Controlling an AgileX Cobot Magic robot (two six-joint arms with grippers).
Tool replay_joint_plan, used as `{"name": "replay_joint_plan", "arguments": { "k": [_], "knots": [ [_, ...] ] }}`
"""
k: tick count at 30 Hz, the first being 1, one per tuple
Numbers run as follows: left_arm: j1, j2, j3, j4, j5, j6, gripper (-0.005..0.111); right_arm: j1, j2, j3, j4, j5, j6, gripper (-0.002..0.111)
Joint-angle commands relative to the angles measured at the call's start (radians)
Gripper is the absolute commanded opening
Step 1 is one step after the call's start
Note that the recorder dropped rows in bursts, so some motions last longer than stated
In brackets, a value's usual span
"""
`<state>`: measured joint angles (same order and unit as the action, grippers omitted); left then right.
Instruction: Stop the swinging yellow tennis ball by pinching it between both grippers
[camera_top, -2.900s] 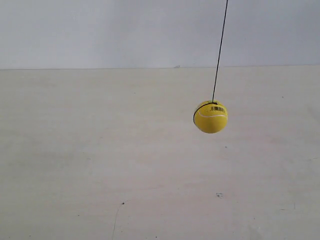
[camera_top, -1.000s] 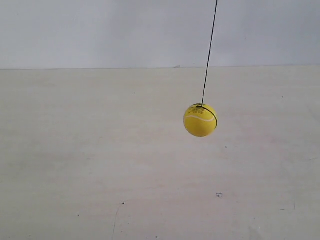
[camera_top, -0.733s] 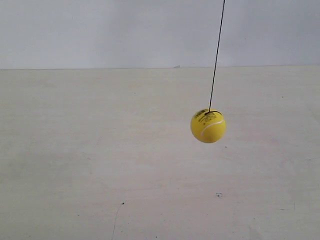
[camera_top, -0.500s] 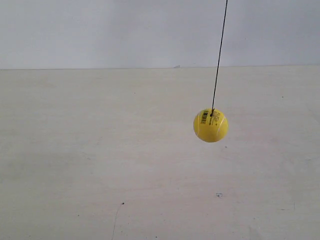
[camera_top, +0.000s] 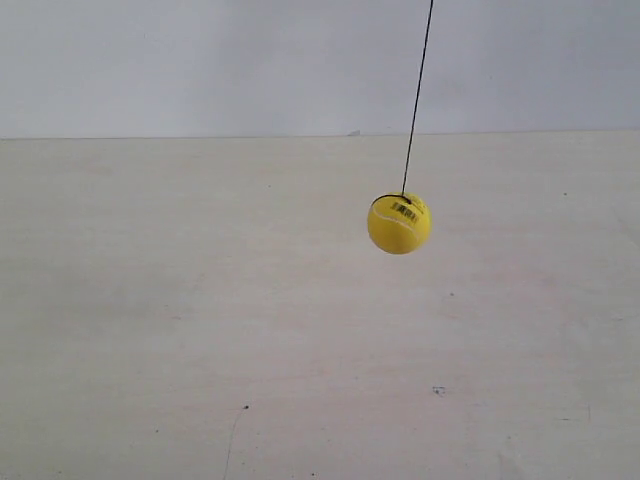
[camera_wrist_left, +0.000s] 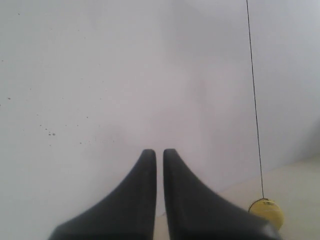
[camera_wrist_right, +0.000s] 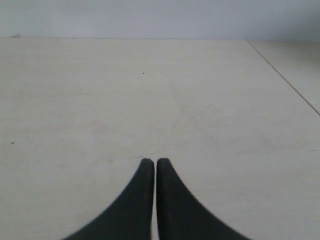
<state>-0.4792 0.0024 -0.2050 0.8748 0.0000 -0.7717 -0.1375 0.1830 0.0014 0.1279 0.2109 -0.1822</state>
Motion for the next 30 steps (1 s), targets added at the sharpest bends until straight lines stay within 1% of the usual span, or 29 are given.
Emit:
{"name": "replay_joint_plan", "arguments": {
  "k": [1, 6, 9, 13, 15, 18, 21, 23, 26, 30],
  "knots": [
    [-0.007, -0.002, 0.004, -0.004, 0.0, -0.006, 0.005, -0.005, -0.003, -0.001, -0.004, -0.013, -0.009, 0.0],
    [-0.007, -0.002, 0.004, 0.009, 0.0, 0.003, 0.005, -0.005, -0.003, -0.001, -0.004, -0.013, -0.009, 0.0],
    [-0.007, -0.002, 0.004, 0.067, 0.02, 0.075, 0.005, -0.005, -0.003, -0.001, -0.004, -0.013, -0.009, 0.0],
    [-0.007, -0.002, 0.006, 0.061, 0.023, 0.077, 0.005, -0.005, -0.003, -0.001, -0.004, -0.013, -0.009, 0.0],
    [-0.007, -0.002, 0.015, -0.026, 0.031, 0.085, 0.005, -0.005, -0.003, -0.001, -0.004, -0.013, -0.009, 0.0],
    [0.011, -0.002, 0.039, -0.188, 0.088, 0.238, 0.005, -0.005, -0.003, -0.001, -0.004, -0.013, -0.009, 0.0],
    [0.08, -0.002, 0.078, -0.333, 0.102, 0.387, 0.005, -0.005, -0.003, -0.001, -0.004, -0.013, -0.009, 0.0],
    [0.138, -0.002, 0.095, -0.402, 0.102, 0.435, 0.005, -0.005, -0.003, -0.001, -0.004, -0.013, -0.009, 0.0],
    [0.236, -0.002, 0.112, -0.517, 0.106, 0.526, 0.005, -0.005, -0.003, -0.001, -0.004, -0.012, -0.007, 0.0],
    [0.378, -0.002, 0.126, -0.704, 0.106, 0.688, 0.005, -0.005, -0.003, -0.001, -0.004, -0.012, -0.007, 0.0]
  ]
}}
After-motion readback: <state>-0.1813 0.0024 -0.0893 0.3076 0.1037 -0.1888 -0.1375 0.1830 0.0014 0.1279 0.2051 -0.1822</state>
